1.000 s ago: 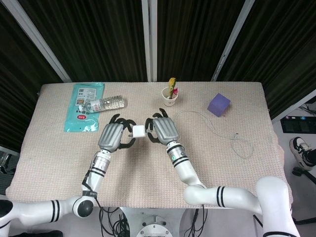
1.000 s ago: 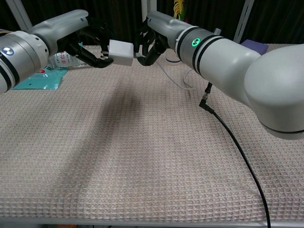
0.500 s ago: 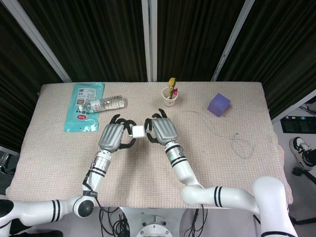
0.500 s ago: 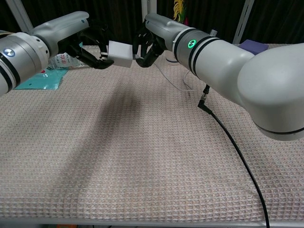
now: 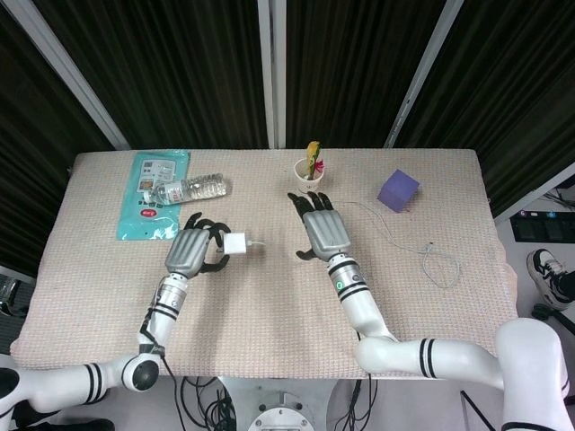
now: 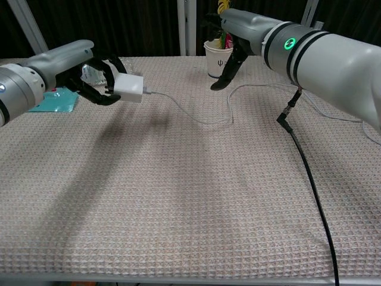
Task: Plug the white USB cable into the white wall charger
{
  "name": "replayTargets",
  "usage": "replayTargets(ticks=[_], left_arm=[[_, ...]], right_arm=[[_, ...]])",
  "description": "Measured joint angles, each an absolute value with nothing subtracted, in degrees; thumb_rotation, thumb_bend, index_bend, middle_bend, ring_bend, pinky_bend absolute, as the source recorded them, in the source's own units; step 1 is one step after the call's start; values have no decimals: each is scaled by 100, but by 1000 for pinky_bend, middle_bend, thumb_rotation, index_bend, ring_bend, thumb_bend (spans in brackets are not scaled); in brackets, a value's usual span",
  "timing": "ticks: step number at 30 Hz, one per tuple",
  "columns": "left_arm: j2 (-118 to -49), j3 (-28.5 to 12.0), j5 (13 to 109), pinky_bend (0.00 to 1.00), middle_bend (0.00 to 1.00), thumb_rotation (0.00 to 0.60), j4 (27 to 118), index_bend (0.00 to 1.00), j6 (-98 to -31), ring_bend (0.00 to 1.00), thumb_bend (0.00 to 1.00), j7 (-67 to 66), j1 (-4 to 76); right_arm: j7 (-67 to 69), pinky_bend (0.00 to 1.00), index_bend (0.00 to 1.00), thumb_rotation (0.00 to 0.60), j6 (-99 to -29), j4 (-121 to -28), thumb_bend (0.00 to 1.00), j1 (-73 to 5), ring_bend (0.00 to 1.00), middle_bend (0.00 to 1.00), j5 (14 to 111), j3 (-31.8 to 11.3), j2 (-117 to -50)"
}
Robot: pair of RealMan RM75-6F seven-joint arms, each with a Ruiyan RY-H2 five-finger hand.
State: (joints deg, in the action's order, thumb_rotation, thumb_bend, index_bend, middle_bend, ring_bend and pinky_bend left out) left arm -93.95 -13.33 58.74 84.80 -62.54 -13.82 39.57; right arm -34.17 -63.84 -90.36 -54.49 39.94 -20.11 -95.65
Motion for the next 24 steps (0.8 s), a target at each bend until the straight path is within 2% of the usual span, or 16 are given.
replayTargets(ticks=[4,6,8,15,19,24], left_arm=[[-9479,-1180,5808,1,277,600,8043,293,-5919,63,392,-1341,3956],[-9514,-1101,5758,0,213,600,7871,194,-5728,17,354,-1347,3963],[-9506,-1030,5715,0,178,600,7821,151,-5636,1,337,-1395,3961],[-9150,-960,5783,0,159,600,8157,134,-5937,0,314,-1588,3788],[-8700,-900,6024,0,160,600,8391,140,-6532,0,289,-1599,3478],[-7816,-675,6561,0,160,600,8573,150,-7466,0,229,-1488,2829]], right_arm=[[-3425,0,0,600,-6528,-9373,19,-5223,0,124,4117,-1886,-9157],[-3390,0,0,600,-6608,-9554,19,-5087,0,125,4229,-1814,-8940],[-3340,0,0,600,-6690,-9728,22,-4936,0,125,4358,-1724,-8733],[-3085,0,0,600,-6969,-10148,26,-4367,0,134,4816,-1342,-8045],[-2695,0,0,600,-7106,-10371,33,-3965,0,149,5317,-1072,-7546],[-1974,0,2,600,-7420,-10533,65,-3303,0,153,6326,-620,-6847]])
